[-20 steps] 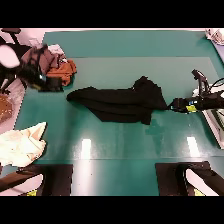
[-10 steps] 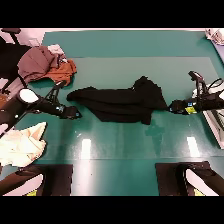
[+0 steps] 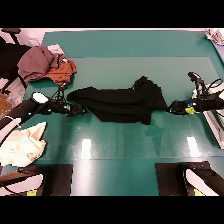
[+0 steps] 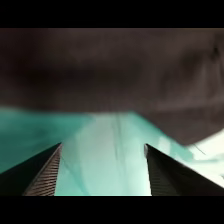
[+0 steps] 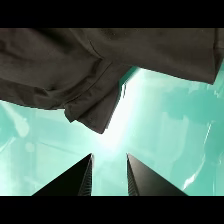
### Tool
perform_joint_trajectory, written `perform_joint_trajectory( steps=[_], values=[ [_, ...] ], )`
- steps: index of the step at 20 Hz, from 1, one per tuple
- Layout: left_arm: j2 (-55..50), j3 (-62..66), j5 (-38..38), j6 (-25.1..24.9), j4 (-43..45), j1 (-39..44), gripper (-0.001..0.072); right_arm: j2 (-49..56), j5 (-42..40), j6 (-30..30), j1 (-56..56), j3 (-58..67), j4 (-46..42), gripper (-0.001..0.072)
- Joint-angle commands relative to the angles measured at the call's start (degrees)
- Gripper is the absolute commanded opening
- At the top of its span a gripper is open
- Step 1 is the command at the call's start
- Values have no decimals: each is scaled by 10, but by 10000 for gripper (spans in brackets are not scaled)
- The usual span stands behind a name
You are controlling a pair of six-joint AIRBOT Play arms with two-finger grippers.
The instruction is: Fold the shirts.
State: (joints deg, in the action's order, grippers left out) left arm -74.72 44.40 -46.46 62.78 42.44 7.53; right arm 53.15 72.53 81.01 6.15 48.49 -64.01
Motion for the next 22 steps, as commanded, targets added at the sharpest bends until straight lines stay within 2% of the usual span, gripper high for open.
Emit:
perform_joint_trajectory(
  steps=[1, 6, 7, 9, 10, 11, 15, 18, 19, 20, 22],
  values=[
    [-22, 7, 42, -33, -19, 30, 613, 0, 1, 4, 0, 0, 0, 265],
    [-80, 56, 69, -33, -18, 95, 612, 0, 21, 6, 0, 0, 0, 265],
    [-84, 68, 69, -32, -15, 101, 592, 0, 29, 6, 0, 0, 0, 265],
    [-85, 89, 56, -32, -4, 102, 306, 0, 36, 6, 0, 0, 0, 264],
    [-85, 102, 42, -32, 5, 102, 128, 0, 36, 6, 0, 0, 0, 264],
    [-85, 119, 21, -29, 15, 102, 26, 0, 37, 6, 0, 0, 0, 263],
    [-85, 198, -67, 34, 50, 102, 25, 0, 33, 6, -29, -22, -1, 263],
    [-84, 243, -146, 78, 74, 102, 26, 0, -34, 6, -70, -77, 0, 278],
    [-84, 250, -166, 90, 80, 102, 25, 0, -63, 6, -81, -96, 0, 408],
    [-84, 254, -183, 100, 81, 102, 26, 0, -86, 6, -92, -114, 0, 488],
    [-83, 255, -203, 108, 81, 102, 25, 0, -133, 6, -104, -155, 1, 491]
  ],
)
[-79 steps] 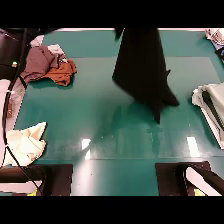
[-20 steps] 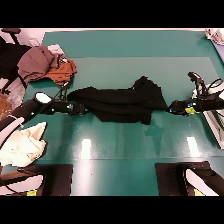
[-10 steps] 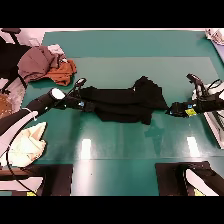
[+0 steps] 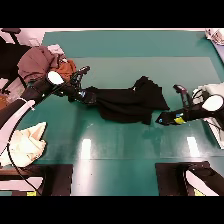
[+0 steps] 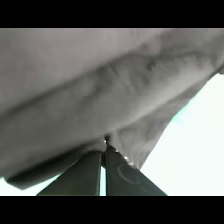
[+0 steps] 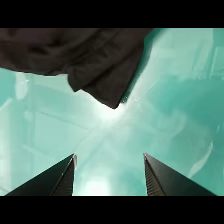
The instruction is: Fold the shirts.
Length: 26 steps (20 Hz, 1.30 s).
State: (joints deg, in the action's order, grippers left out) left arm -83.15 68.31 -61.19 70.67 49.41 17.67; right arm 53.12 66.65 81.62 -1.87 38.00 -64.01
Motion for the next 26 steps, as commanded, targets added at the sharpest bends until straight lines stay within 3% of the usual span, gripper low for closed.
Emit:
perform_joint_trajectory(
  steps=[1, 3, 8, 11, 13, 15, 16, 20, 24, 26],
  values=[
    [1, 16, -65, 31, 11, 0, 26, 0, -98, 0, -24, -66, 0, 498],
    [1, 16, -79, 35, 11, 0, 26, 0, -147, -1, -23, -96, 20, 498],
    [1, 16, -83, 41, 11, 0, 26, 1, -280, -28, -44, -156, 166, 494],
    [1, 16, -83, 43, 11, 0, 26, 37, -308, -26, -64, -161, 165, 417],
    [1, 16, -83, 45, 10, 0, 26, 76, -323, -26, -76, -152, 166, 223],
    [1, 16, -83, 50, 10, 0, 26, 112, -336, -26, -95, -122, 165, 92],
    [1, 16, -83, 50, 10, 0, 26, 125, -330, -27, -103, -100, 164, 17],
    [24, 35, -100, 78, 14, -2, 25, 80, -165, -18, -79, 23, 76, 11],
    [111, 73, -122, 173, 15, -45, 25, -69, -38, -15, 25, 133, 12, 9],
    [141, 107, -144, 215, 14, -74, 25, -123, -24, -64, 92, 209, 14, 10]
  ],
)
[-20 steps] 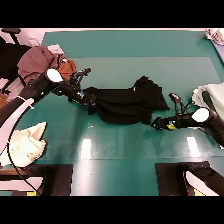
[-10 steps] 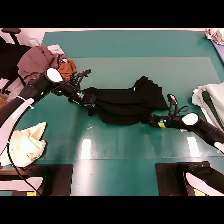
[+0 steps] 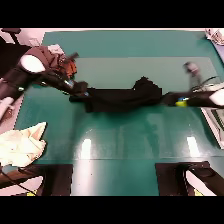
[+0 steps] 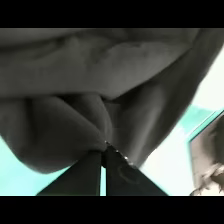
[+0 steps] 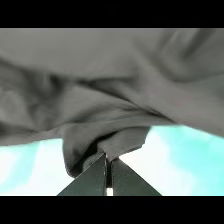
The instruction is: Fold the shirts.
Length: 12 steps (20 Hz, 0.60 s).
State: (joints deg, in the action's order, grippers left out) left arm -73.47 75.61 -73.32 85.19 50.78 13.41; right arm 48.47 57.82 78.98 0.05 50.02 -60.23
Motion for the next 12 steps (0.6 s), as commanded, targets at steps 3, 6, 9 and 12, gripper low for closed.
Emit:
perform_joint_trajectory(
  steps=[3, 6, 9, 12],
  values=[
    [50, 146, -31, 113, -1, -50, 25, -73, 78, -85, 127, 224, -23, 10],
    [50, 309, -35, 168, -3, -50, 25, -16, 105, -133, 75, 411, -28, 10],
    [54, 504, -120, 235, -5, -50, 25, 51, 171, -133, -16, 649, -116, 9],
    [115, 565, -137, 314, -77, -50, 24, 81, 191, -133, -123, 841, -240, 10]
  ],
)
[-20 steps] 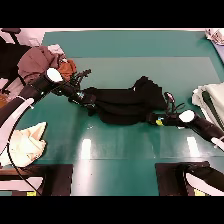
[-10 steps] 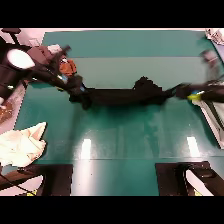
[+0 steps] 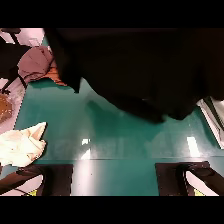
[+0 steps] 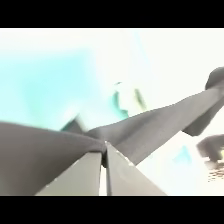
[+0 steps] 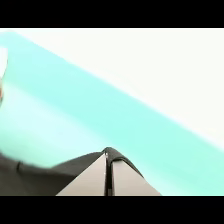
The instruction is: Fold the shirts.
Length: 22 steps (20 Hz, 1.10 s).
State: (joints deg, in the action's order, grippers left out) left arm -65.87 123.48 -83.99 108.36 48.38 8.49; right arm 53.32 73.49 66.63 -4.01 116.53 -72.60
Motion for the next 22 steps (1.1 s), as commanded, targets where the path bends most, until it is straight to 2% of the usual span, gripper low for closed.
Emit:
perform_joint_trajectory(
  steps=[1, 3, 5, 7, 10, 14, 17, 22],
  values=[
    [65, 83, -16, 93, -73, -1, 25, 25, 29, -12, -113, 196, -150, 10],
    [102, 77, 16, 101, -39, -1, 24, -4, 26, -9, -171, 163, -245, 10],
    [106, 46, -6, 95, 61, -1, 24, -38, 23, 25, -203, 47, -345, 10],
    [89, -71, -27, 66, 117, -1, 24, -42, -10, 53, -189, -96, -369, 10],
    [3, -235, -26, 20, 76, -1, 25, 46, -72, 108, -124, -202, -324, 10],
    [-147, -290, -2, -54, 104, -1, 25, 203, -154, 114, -46, -216, -128, 9],
    [-225, -290, 55, -100, 151, -1, 25, 318, -173, 126, -21, -170, -123, 9],
    [-275, -290, 118, -103, 289, -1, 25, 435, -177, 130, -9, -116, -109, 10]
  ],
)
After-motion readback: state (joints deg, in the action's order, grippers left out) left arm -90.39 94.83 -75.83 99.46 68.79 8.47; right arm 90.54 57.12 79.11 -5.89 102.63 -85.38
